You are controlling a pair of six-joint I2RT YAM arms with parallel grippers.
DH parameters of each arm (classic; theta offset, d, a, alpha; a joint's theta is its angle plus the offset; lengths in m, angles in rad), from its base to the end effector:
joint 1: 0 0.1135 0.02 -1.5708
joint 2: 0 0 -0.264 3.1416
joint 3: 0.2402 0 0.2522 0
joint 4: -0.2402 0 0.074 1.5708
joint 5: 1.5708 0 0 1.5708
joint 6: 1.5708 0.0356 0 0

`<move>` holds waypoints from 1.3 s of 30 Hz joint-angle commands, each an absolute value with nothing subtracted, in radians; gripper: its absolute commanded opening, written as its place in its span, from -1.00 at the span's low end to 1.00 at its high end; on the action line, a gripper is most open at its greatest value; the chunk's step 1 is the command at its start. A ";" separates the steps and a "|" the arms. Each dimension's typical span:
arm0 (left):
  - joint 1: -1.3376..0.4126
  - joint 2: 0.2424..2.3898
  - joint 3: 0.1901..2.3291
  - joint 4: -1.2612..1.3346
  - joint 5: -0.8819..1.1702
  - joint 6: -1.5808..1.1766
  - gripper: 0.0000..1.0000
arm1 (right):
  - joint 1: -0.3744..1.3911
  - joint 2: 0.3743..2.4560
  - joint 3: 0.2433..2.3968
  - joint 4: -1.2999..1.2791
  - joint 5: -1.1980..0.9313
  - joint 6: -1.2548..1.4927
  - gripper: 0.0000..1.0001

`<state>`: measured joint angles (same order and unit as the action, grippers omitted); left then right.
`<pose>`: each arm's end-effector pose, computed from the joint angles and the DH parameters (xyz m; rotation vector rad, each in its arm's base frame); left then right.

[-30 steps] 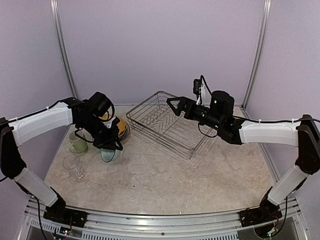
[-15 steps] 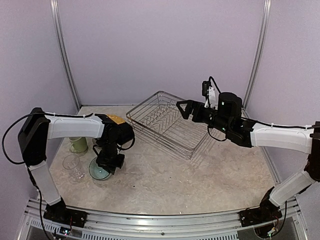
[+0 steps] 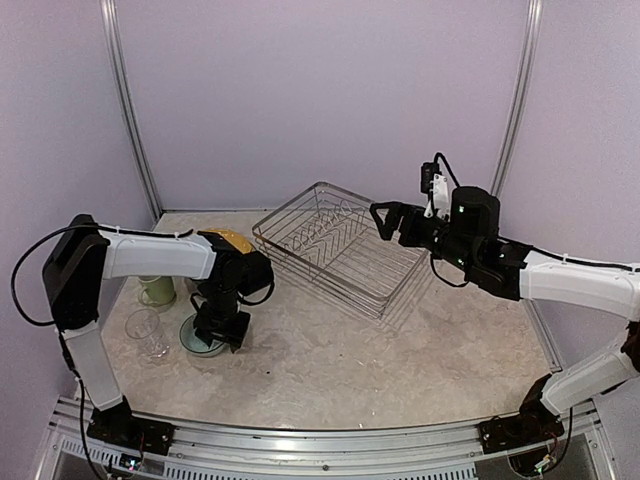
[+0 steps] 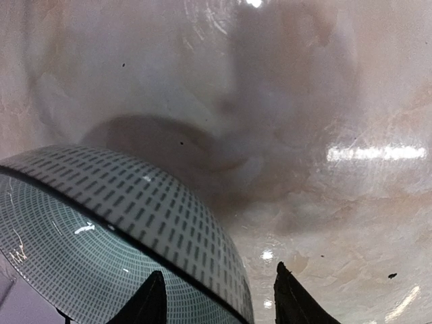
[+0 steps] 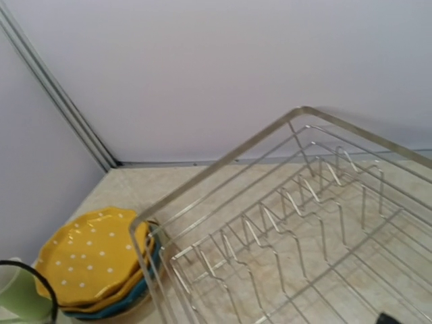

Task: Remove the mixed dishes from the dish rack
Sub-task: Place the bowl at the center of the board, then reset both arms

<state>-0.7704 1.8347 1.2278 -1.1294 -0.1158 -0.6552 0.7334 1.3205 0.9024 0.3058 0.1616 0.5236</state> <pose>0.2227 -0.2103 0.1701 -0.1920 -3.0714 -0.3018 0.2351 0.2041 0.3124 -0.0571 1.7463 0.8014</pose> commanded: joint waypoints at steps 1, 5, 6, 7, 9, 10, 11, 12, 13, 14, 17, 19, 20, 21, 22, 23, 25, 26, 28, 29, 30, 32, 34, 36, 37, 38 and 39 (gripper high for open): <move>-0.772 1.771 1.271 -1.160 -0.108 -0.648 0.19 | 0.730 1.270 0.908 0.247 0.205 0.489 1.00; -0.769 1.699 1.318 -1.184 -0.118 -0.631 0.44 | 0.730 1.235 0.930 0.179 0.246 0.449 1.00; -0.767 1.668 1.334 -1.186 -0.117 -0.622 0.49 | 0.730 1.226 0.941 0.159 0.253 0.431 1.00; -0.764 1.644 1.349 -1.189 -0.114 -0.612 0.54 | 0.729 1.217 0.954 0.135 0.258 0.413 1.00; -0.753 1.594 1.387 -1.189 -0.106 -0.587 0.62 | 0.731 1.193 0.983 0.081 0.269 0.373 1.00; -0.746 1.569 1.406 -1.186 -0.096 -0.570 0.65 | 0.732 1.183 0.996 0.057 0.278 0.349 1.00; -0.741 1.547 1.426 -1.179 -0.090 -0.551 0.68 | 0.730 1.169 1.008 0.038 0.294 0.332 1.00; -0.738 1.511 1.445 -1.169 -0.085 -0.530 0.72 | 0.731 1.156 1.020 0.020 0.306 0.314 1.00; -0.734 1.486 1.464 -1.151 -0.075 -0.511 0.75 | 0.730 1.141 1.032 0.008 0.315 0.290 1.00; -0.729 1.453 1.483 -1.135 -0.063 -0.488 0.77 | 0.730 1.126 1.044 -0.018 0.322 0.267 0.99; -0.709 1.349 1.546 -1.070 -0.054 -0.433 0.81 | 0.731 1.084 1.094 -0.079 0.361 0.205 1.00; -0.685 1.284 1.588 -1.021 -0.071 -0.407 0.86 | 0.730 1.055 1.123 -0.107 0.384 0.172 1.00; -0.671 1.258 1.598 -0.985 -0.072 -0.391 0.89 | 0.731 1.040 1.138 -0.117 0.390 0.158 1.00; -0.657 1.222 1.604 -0.949 -0.071 -0.377 0.92 | 0.732 1.022 1.149 -0.123 0.387 0.141 1.00; -0.645 1.197 1.606 -0.903 -0.068 -0.363 0.95 | 0.732 1.004 1.158 -0.122 0.379 0.127 1.00; -0.634 1.154 1.604 -0.856 -0.064 -0.349 0.97 | 0.731 0.986 1.164 -0.120 0.373 0.117 1.00; -0.621 1.098 1.596 -0.766 -0.051 -0.310 0.98 | 0.731 0.952 1.175 -0.114 0.359 0.101 1.00; -0.620 1.066 1.593 -0.730 -0.047 -0.288 0.98 | 0.731 0.941 1.185 -0.120 0.354 0.091 1.00; -0.620 1.031 1.598 -0.665 -0.045 -0.234 0.98 | 0.731 0.933 1.214 -0.150 0.360 0.083 1.00; -0.620 1.013 1.599 -0.645 -0.054 -0.215 0.98 | 0.730 0.929 1.233 -0.171 0.364 0.078 1.00; -0.620 1.003 1.600 -0.624 -0.062 -0.197 0.98 | 0.731 0.923 1.247 -0.180 0.369 0.076 0.99; -0.620 0.983 1.603 -0.595 -0.070 -0.161 0.98 | 0.731 0.906 1.253 -0.177 0.374 0.067 1.00; -0.620 0.962 1.602 -0.570 -0.084 -0.143 0.98 | 0.731 0.889 1.253 -0.171 0.385 0.062 1.00; -0.620 0.938 1.595 -0.544 -0.100 -0.133 0.98 | 0.731 0.878 1.257 -0.168 0.405 0.057 1.00; -0.621 0.930 1.591 -0.533 -0.108 -0.128 0.98 | 0.731 0.874 1.258 -0.164 0.406 0.054 1.00; -0.620 0.920 1.586 -0.520 -0.117 -0.124 0.98 | 0.731 0.870 1.260 -0.160 0.406 0.051 0.99; -0.620 0.912 1.580 -0.511 -0.126 -0.118 0.98 | 0.731 0.866 1.260 -0.156 0.405 0.051 0.99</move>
<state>-0.6239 0.9379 1.5940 -0.5896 -0.0837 -0.1764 0.7334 0.8848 1.2392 -0.1356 0.3809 0.0746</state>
